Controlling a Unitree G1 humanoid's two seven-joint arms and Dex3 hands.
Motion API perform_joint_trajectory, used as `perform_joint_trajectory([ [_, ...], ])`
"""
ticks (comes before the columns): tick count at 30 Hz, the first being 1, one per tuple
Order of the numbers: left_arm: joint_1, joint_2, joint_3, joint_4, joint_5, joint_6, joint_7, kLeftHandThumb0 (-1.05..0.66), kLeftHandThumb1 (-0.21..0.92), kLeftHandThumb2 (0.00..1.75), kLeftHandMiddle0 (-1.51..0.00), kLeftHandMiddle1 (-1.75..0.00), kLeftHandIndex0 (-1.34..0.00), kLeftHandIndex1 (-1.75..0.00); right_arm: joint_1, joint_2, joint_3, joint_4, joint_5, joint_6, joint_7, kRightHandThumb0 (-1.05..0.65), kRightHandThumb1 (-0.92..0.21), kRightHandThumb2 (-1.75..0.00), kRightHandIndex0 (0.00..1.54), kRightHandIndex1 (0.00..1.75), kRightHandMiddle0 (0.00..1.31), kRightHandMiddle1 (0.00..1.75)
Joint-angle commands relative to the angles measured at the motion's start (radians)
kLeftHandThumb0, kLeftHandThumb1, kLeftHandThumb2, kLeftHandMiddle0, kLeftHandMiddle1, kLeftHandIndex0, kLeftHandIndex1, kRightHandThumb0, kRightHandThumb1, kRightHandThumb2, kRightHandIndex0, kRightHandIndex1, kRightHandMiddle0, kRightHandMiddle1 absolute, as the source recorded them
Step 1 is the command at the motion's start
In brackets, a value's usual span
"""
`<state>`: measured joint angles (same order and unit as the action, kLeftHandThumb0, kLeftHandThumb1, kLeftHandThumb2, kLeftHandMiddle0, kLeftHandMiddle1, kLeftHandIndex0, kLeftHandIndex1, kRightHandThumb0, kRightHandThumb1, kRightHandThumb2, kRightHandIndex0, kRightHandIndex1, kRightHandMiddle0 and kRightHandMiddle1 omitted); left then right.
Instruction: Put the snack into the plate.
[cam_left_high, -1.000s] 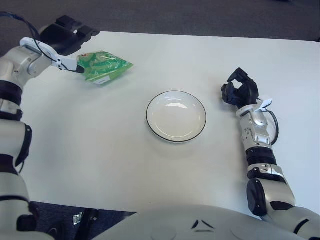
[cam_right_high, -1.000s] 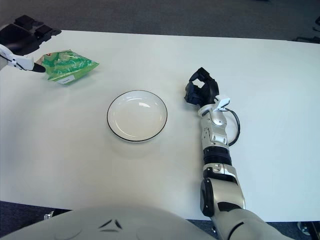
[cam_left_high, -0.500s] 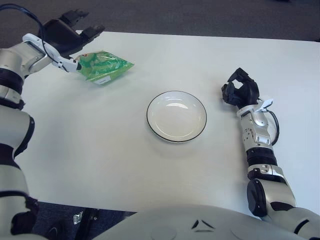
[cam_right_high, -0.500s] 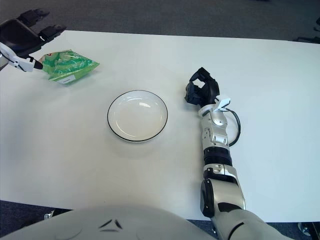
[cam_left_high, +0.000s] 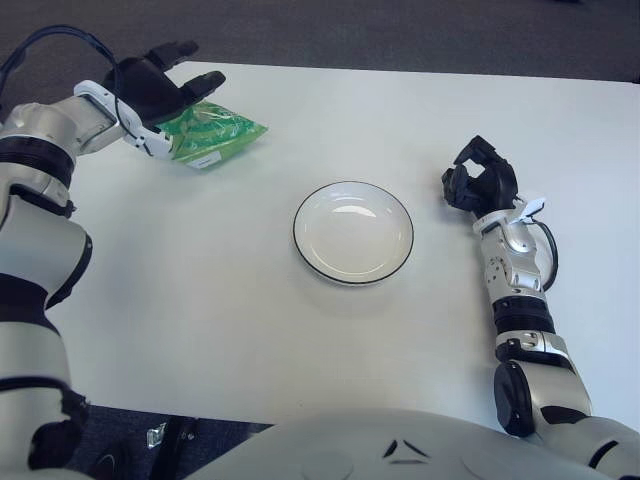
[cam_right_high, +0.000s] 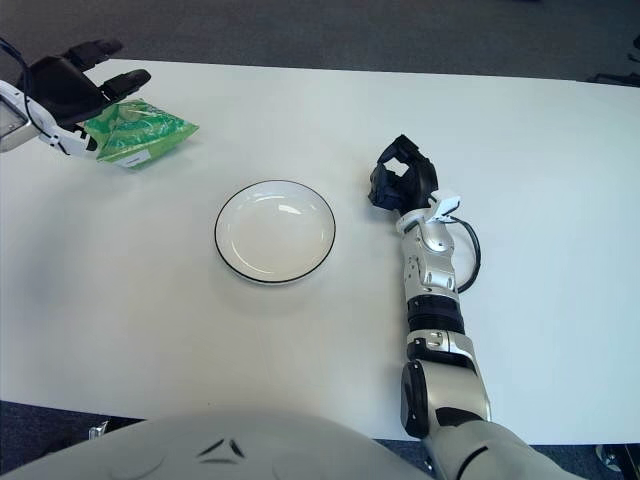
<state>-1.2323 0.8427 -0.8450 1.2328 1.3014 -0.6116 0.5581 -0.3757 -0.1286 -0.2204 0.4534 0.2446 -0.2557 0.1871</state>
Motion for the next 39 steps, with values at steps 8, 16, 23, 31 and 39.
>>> perform_joint_trajectory([
  [8, -0.017, -0.1, -0.084, 0.061, 0.024, 0.061, 0.01, -0.94, 0.74, 0.33, 0.0, 0.0, 0.0, 0.0, 0.098, 0.043, 0.008, 0.015, 0.003, 0.018, -0.007, -0.49, -0.3, -1.34, 1.29, 1.75, 0.63, 1.75],
  [16, -0.013, -0.125, -0.106, 0.072, 0.003, 0.007, 0.011, -0.77, 0.53, 0.65, -0.01, 0.0, 0.0, -0.15, 0.108, 0.044, 0.012, -0.008, 0.003, 0.03, -0.01, -0.49, -0.3, -1.34, 1.29, 1.75, 0.63, 1.75],
  [23, 0.001, -0.151, -0.112, 0.081, -0.018, -0.03, -0.022, -0.58, 0.36, 0.87, -0.08, -0.02, 0.0, -0.17, 0.122, 0.048, 0.015, -0.034, 0.007, 0.036, -0.009, -0.49, -0.3, -1.34, 1.29, 1.75, 0.63, 1.75],
  [31, 0.014, -0.174, -0.113, 0.09, -0.039, -0.03, -0.08, -0.51, 0.3, 0.94, -0.14, -0.04, 0.0, -0.16, 0.143, 0.053, 0.018, -0.068, 0.011, 0.047, -0.007, -0.49, -0.3, -1.34, 1.28, 1.75, 0.63, 1.75],
  [39, 0.06, -0.228, -0.062, 0.137, -0.121, 0.058, -0.23, -0.47, 0.28, 0.97, -0.15, -0.03, 0.0, -0.13, 0.171, 0.056, 0.026, -0.119, 0.019, 0.079, 0.001, -0.49, -0.31, -1.33, 1.28, 1.75, 0.62, 1.75],
])
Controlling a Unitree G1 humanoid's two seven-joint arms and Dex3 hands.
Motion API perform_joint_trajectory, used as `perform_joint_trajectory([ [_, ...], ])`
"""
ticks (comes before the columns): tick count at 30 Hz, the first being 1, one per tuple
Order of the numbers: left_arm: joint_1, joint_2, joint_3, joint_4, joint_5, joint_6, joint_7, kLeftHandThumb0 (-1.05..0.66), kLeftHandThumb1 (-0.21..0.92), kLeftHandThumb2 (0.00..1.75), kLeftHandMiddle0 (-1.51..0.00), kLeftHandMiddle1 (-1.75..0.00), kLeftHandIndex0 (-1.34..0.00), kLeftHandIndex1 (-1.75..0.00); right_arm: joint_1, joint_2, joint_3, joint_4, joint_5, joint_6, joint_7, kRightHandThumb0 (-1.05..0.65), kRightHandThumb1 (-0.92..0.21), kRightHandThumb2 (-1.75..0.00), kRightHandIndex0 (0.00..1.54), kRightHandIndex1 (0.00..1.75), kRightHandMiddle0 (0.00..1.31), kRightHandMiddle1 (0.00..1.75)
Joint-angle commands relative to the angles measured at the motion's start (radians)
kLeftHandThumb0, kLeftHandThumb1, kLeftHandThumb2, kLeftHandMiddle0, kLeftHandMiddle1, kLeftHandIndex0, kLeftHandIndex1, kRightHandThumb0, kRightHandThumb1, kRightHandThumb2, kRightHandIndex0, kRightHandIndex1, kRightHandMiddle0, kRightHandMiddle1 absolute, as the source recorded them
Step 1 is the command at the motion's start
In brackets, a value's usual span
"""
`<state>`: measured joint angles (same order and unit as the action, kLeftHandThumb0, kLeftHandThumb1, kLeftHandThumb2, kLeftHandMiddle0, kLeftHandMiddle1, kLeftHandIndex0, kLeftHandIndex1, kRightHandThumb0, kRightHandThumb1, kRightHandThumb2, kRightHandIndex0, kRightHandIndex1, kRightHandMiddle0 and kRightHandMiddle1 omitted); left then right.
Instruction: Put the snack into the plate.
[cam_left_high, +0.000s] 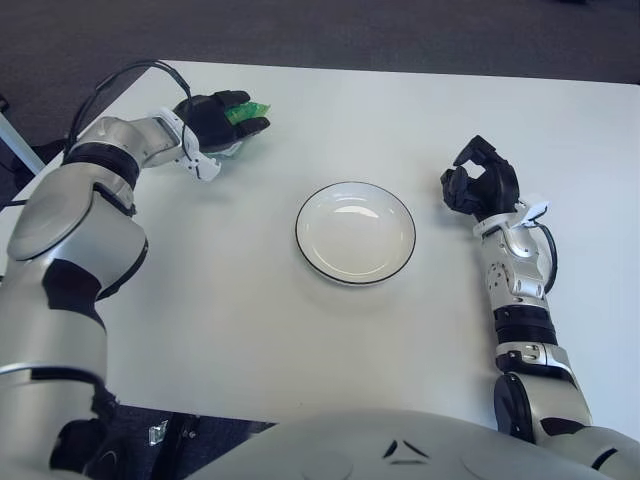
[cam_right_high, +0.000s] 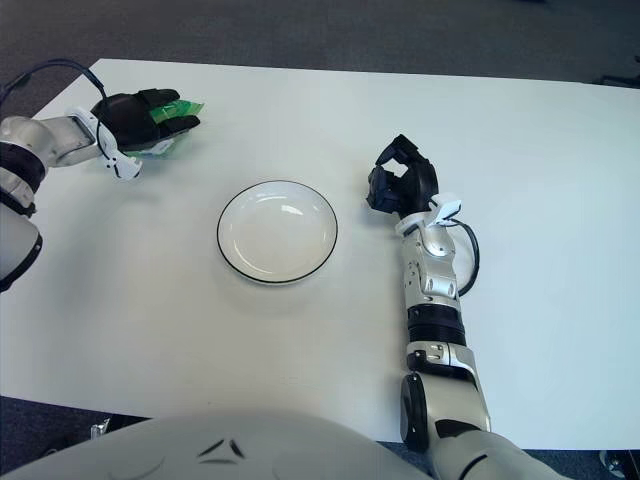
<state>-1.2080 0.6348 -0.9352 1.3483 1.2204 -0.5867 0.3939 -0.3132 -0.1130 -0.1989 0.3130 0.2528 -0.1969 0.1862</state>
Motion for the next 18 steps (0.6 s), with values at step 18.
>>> perform_joint_trajectory([
  [18, 0.062, -0.027, 0.232, 0.009, -0.306, 0.098, -0.392, -0.59, 0.33, 0.89, -0.24, -0.08, 0.0, -0.19, 0.133, 0.033, 0.015, -0.041, 0.015, 0.074, 0.022, -0.48, -0.33, -1.31, 1.27, 1.75, 0.61, 1.75],
])
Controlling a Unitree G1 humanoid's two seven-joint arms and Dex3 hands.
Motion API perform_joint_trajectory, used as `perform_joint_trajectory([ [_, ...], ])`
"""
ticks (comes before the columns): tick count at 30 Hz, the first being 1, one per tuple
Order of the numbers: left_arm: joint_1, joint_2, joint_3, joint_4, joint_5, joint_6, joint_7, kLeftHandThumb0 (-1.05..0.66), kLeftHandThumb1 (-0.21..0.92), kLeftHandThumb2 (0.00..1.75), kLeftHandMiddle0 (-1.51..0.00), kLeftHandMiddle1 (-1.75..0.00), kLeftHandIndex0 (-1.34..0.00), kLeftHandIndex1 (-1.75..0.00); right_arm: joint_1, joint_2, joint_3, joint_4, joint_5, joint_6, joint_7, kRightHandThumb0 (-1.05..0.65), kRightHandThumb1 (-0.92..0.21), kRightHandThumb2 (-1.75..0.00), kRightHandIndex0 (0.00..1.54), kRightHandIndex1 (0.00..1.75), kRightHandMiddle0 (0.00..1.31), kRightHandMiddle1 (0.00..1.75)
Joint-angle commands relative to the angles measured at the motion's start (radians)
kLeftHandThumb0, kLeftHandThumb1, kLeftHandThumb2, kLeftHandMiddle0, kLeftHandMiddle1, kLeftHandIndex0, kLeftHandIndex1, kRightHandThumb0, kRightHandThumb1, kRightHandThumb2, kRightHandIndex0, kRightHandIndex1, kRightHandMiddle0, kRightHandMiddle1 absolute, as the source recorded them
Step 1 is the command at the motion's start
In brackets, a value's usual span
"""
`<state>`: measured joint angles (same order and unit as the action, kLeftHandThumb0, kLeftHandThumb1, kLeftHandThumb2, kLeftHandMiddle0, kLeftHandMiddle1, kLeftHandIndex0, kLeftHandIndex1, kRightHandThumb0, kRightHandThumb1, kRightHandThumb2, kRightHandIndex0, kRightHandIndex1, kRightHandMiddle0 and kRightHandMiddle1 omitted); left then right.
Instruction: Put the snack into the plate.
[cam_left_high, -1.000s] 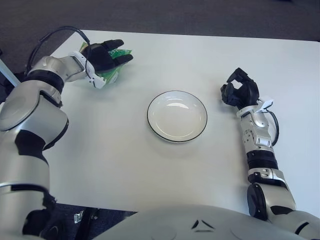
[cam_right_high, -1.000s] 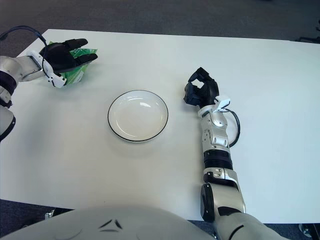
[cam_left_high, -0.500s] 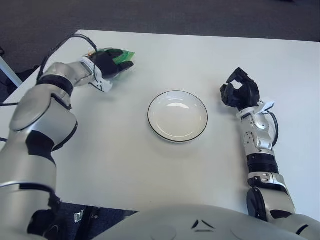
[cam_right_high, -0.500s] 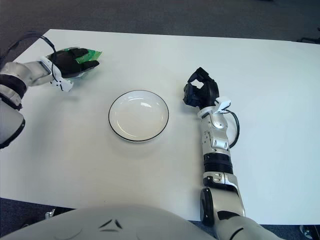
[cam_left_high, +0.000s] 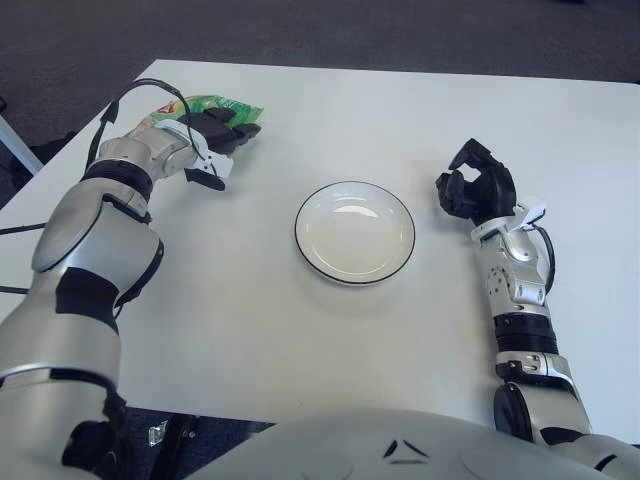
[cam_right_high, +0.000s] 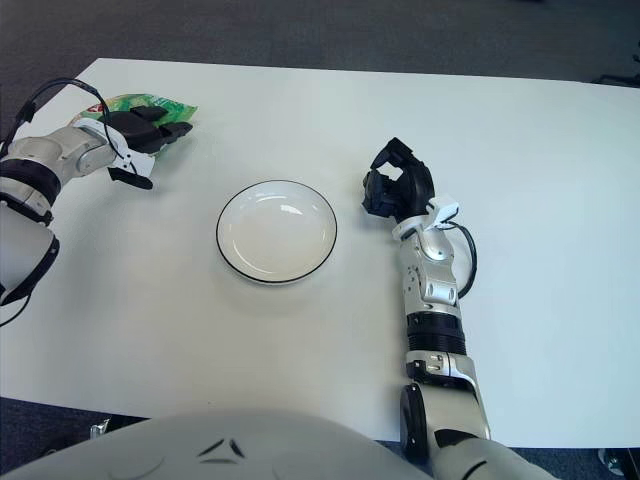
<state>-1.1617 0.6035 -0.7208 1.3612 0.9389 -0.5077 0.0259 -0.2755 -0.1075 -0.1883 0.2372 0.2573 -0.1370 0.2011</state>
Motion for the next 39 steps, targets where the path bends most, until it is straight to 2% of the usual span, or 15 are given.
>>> perform_joint_trajectory([
  [1, 0.019, 0.006, 0.019, -0.005, -0.025, 0.023, -0.022, -0.6, 0.33, 0.88, -0.25, -0.09, 0.0, -0.21, 0.096, 0.027, 0.005, 0.033, 0.011, 0.017, 0.01, -0.48, -0.33, -1.3, 1.27, 1.75, 0.61, 1.75],
  [6, 0.031, 0.016, 0.003, -0.007, -0.004, 0.048, 0.027, -0.63, 0.36, 0.84, -0.27, -0.15, 0.0, -0.24, 0.094, 0.025, 0.003, 0.029, 0.017, 0.033, 0.027, -0.48, -0.33, -1.3, 1.27, 1.75, 0.6, 1.75],
  [16, 0.037, 0.031, -0.165, -0.012, 0.191, 0.131, 0.35, -0.72, 0.42, 0.76, -0.21, -0.35, 0.0, -0.34, 0.097, 0.021, 0.001, 0.013, 0.018, 0.063, 0.041, -0.47, -0.35, -1.28, 1.26, 1.75, 0.59, 1.75],
  [18, 0.043, 0.032, -0.189, -0.007, 0.219, 0.156, 0.412, -0.7, 0.4, 0.78, -0.18, -0.55, 0.0, -0.45, 0.096, 0.019, 0.0, 0.014, 0.018, 0.067, 0.045, -0.47, -0.35, -1.28, 1.26, 1.75, 0.59, 1.75],
  [19, 0.046, 0.032, -0.197, -0.005, 0.227, 0.164, 0.435, -0.66, 0.37, 0.82, -0.16, -0.77, 0.0, -0.6, 0.096, 0.018, -0.001, 0.014, 0.018, 0.068, 0.047, -0.47, -0.35, -1.28, 1.26, 1.75, 0.59, 1.75],
  [21, 0.052, 0.03, -0.207, 0.0, 0.238, 0.185, 0.481, -0.57, 0.33, 0.89, -0.14, -1.03, 0.0, -0.82, 0.096, 0.018, -0.002, 0.014, 0.018, 0.07, 0.049, -0.47, -0.35, -1.28, 1.26, 1.75, 0.59, 1.75],
  [23, 0.057, 0.031, -0.213, 0.001, 0.245, 0.195, 0.532, -0.4, 0.26, 1.05, -0.15, -1.38, -0.02, -1.24, 0.096, 0.017, -0.002, 0.014, 0.016, 0.07, 0.05, -0.47, -0.35, -1.28, 1.26, 1.75, 0.59, 1.75],
  [24, 0.059, 0.031, -0.213, 0.001, 0.245, 0.199, 0.558, -0.37, 0.24, 1.09, -0.16, -1.44, -0.02, -1.33, 0.096, 0.017, -0.001, 0.015, 0.014, 0.07, 0.05, -0.47, -0.35, -1.28, 1.26, 1.75, 0.59, 1.75],
  [25, 0.061, 0.03, -0.214, 0.002, 0.246, 0.202, 0.575, -0.09, 0.34, 1.05, -0.28, -1.52, -0.05, -1.48, 0.096, 0.017, -0.001, 0.015, 0.013, 0.07, 0.05, -0.47, -0.35, -1.28, 1.26, 1.75, 0.59, 1.75],
  [27, 0.067, 0.028, -0.215, 0.004, 0.247, 0.209, 0.609, 0.15, 0.42, 1.05, -0.38, -1.6, -0.12, -1.61, 0.099, 0.016, -0.001, 0.012, 0.012, 0.071, 0.05, -0.47, -0.35, -1.27, 1.26, 1.75, 0.59, 1.75],
  [29, 0.072, 0.025, -0.216, 0.006, 0.249, 0.214, 0.631, 0.31, 0.44, 1.08, -0.45, -1.67, -0.2, -1.69, 0.1, 0.016, -0.001, 0.01, 0.012, 0.071, 0.049, -0.47, -0.35, -1.27, 1.26, 1.75, 0.59, 1.75],
  [31, 0.074, 0.024, -0.216, 0.008, 0.249, 0.216, 0.643, 0.36, 0.45, 1.11, -0.48, -1.7, -0.24, -1.72, 0.1, 0.016, -0.001, 0.01, 0.012, 0.072, 0.05, -0.47, -0.35, -1.27, 1.26, 1.75, 0.58, 1.75],
  [34, 0.079, 0.011, -0.199, -0.015, 0.228, 0.186, 0.676, 0.12, 0.35, 1.25, -0.54, -1.7, -0.39, -1.74, 0.102, 0.013, 0.002, 0.004, 0.01, 0.077, 0.052, -0.47, -0.36, -1.27, 1.26, 1.75, 0.58, 1.75],
  [36, 0.081, 0.006, -0.179, -0.024, 0.204, 0.157, 0.676, 0.06, 0.32, 1.29, -0.56, -1.69, -0.43, -1.74, 0.102, 0.012, 0.003, 0.003, 0.01, 0.082, 0.052, -0.47, -0.36, -1.27, 1.26, 1.75, 0.58, 1.75],
  [39, 0.084, 0.002, -0.142, -0.027, 0.16, 0.113, 0.659, 0.02, 0.25, 1.34, -0.65, -1.57, -0.52, -1.74, 0.102, 0.011, 0.004, 0.002, 0.011, 0.089, 0.054, -0.47, -0.36, -1.27, 1.26, 1.75, 0.58, 1.75],
])
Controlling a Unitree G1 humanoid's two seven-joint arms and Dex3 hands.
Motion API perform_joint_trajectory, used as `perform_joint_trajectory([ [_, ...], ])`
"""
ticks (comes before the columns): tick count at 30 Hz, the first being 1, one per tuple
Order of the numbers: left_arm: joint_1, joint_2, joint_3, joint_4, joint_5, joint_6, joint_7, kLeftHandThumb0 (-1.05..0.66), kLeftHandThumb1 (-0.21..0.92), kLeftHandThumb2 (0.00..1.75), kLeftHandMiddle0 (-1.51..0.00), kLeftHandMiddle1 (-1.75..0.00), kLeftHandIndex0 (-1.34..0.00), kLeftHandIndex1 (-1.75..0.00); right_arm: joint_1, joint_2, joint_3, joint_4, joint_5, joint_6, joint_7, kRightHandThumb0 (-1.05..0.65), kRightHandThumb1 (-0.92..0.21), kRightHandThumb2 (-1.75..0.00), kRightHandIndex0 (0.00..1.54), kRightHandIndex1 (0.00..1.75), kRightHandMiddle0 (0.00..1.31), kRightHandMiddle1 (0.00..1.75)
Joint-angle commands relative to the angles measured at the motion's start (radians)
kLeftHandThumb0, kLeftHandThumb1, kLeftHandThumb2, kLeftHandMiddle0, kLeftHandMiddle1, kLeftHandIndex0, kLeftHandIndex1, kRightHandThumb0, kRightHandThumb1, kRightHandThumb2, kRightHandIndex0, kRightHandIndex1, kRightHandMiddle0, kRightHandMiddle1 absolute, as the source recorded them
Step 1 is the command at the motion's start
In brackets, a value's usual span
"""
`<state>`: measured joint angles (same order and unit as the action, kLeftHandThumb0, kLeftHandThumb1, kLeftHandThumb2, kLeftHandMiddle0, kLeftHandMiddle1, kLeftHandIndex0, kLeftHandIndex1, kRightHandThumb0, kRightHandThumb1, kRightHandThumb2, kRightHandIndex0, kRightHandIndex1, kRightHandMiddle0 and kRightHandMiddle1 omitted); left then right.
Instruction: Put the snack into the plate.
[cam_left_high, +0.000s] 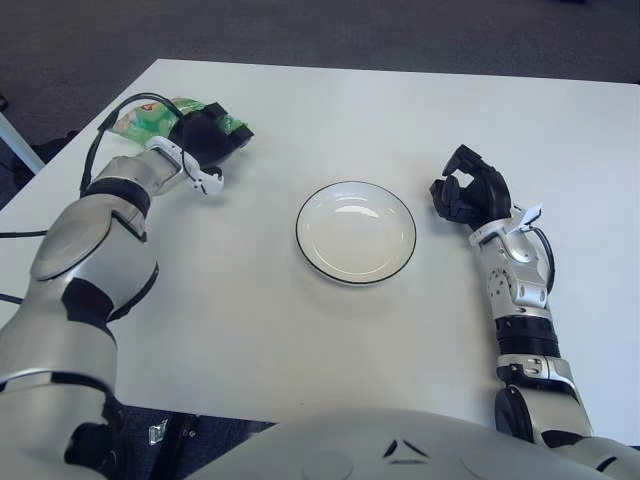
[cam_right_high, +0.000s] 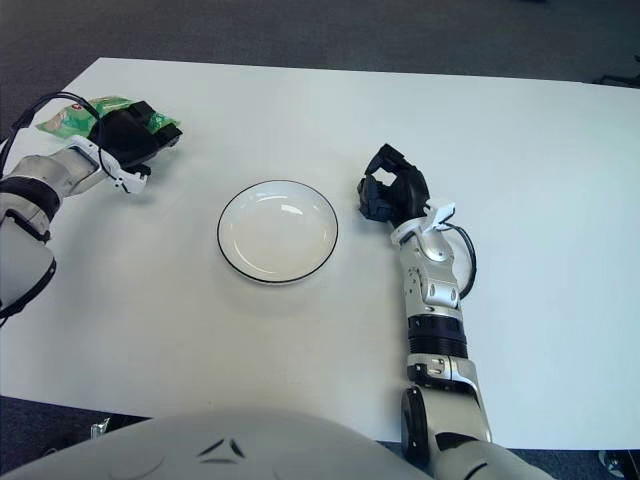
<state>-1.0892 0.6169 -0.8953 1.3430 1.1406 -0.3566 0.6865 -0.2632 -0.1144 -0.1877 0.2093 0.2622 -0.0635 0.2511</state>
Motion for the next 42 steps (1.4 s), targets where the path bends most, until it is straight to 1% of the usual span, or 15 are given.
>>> perform_joint_trajectory([
  [1, 0.015, -0.013, 0.046, -0.008, -0.057, -0.049, -0.004, 0.02, 0.22, 1.35, -0.68, -1.52, -0.56, -1.75, 0.09, 0.017, 0.004, 0.03, 0.007, 0.016, 0.006, -0.47, -0.36, -1.26, 1.26, 1.75, 0.58, 1.75],
  [3, 0.022, -0.022, 0.066, -0.013, -0.081, -0.068, 0.004, 0.01, 0.15, 1.4, -0.76, -1.43, -0.63, -1.75, 0.09, 0.016, 0.004, 0.03, 0.007, 0.017, 0.009, -0.47, -0.36, -1.26, 1.26, 1.75, 0.58, 1.75],
  [5, 0.028, -0.048, 0.087, -0.036, -0.108, -0.086, 0.022, 0.01, 0.07, 1.47, -0.85, -1.35, -0.7, -1.75, 0.086, 0.015, 0.003, 0.032, 0.006, 0.018, 0.011, -0.47, -0.36, -1.26, 1.26, 1.75, 0.58, 1.75],
  [9, 0.035, -0.067, 0.11, -0.061, -0.137, -0.11, 0.025, 0.0, 0.02, 1.51, -0.91, -1.31, -0.74, -1.75, 0.084, 0.014, 0.002, 0.035, 0.007, 0.019, 0.015, -0.47, -0.36, -1.26, 1.26, 1.75, 0.58, 1.75],
  [12, 0.045, -0.059, 0.144, -0.099, -0.177, -0.195, 0.03, 0.0, 0.01, 1.52, -0.93, -1.31, -0.73, -1.75, 0.077, 0.012, 0.001, 0.047, 0.009, 0.015, 0.02, -0.47, -0.36, -1.26, 1.27, 1.75, 0.58, 1.75],
  [16, 0.055, -0.055, 0.171, -0.126, -0.205, -0.274, 0.041, 0.0, 0.03, 1.51, -0.91, -1.36, -0.69, -1.75, 0.07, 0.011, 0.0, 0.06, 0.006, 0.011, 0.022, -0.47, -0.36, -1.26, 1.27, 1.75, 0.58, 1.75],
  [21, 0.071, -0.044, 0.196, -0.166, -0.228, -0.358, 0.039, 0.0, 0.11, 1.46, -0.85, -1.44, -0.6, -1.75, 0.063, 0.01, 0.001, 0.072, 0.004, 0.011, 0.026, -0.47, -0.36, -1.26, 1.27, 1.75, 0.58, 1.75],
  [23, 0.084, -0.031, 0.207, -0.207, -0.232, -0.387, 0.035, 0.0, 0.13, 1.44, -0.83, -1.47, -0.57, -1.75, 0.062, 0.009, 0.001, 0.073, 0.004, 0.012, 0.027, -0.47, -0.36, -1.26, 1.27, 1.75, 0.58, 1.75],
  [26, 0.137, -0.001, 0.242, -0.375, -0.26, -0.434, -0.011, 0.0, 0.16, 1.42, -0.81, -1.5, -0.53, -1.75, 0.058, 0.009, 0.003, 0.077, 0.001, 0.014, 0.026, -0.47, -0.37, -1.26, 1.27, 1.75, 0.58, 1.75],
  [27, 0.149, 0.004, 0.252, -0.409, -0.268, -0.439, -0.026, 0.0, 0.16, 1.42, -0.81, -1.51, -0.52, -1.75, 0.058, 0.009, 0.003, 0.077, 0.001, 0.014, 0.026, -0.47, -0.37, -1.26, 1.27, 1.75, 0.58, 1.75],
  [32, 0.186, -0.002, 0.3, -0.454, -0.315, -0.479, -0.083, 0.0, 0.18, 1.41, -0.8, -1.52, -0.5, -1.75, 0.056, 0.007, 0.007, 0.076, -0.003, 0.021, 0.021, -0.47, -0.37, -1.25, 1.27, 1.75, 0.57, 1.75],
  [35, 0.219, 0.004, 0.342, -0.531, -0.349, -0.495, -0.111, 0.0, 0.18, 1.42, -0.79, -1.56, -0.5, -1.75, 0.052, 0.003, 0.008, 0.081, -0.001, 0.026, 0.026, -0.47, -0.37, -1.25, 1.27, 1.75, 0.57, 1.75],
  [37, 0.23, 0.004, 0.361, -0.559, -0.357, -0.493, -0.132, 0.0, 0.18, 1.44, -0.77, -1.6, -0.49, -1.75, 0.049, 0.001, 0.008, 0.085, 0.0, 0.026, 0.028, -0.46, -0.37, -1.25, 1.27, 1.75, 0.57, 1.75],
  [42, 0.257, 0.019, 0.414, -0.632, -0.362, -0.461, -0.179, 0.0, 0.17, 1.45, -0.76, -1.63, -0.49, -1.75, 0.043, -0.005, 0.009, 0.101, -0.001, 0.015, 0.035, -0.46, -0.37, -1.25, 1.27, 1.75, 0.57, 1.75],
])
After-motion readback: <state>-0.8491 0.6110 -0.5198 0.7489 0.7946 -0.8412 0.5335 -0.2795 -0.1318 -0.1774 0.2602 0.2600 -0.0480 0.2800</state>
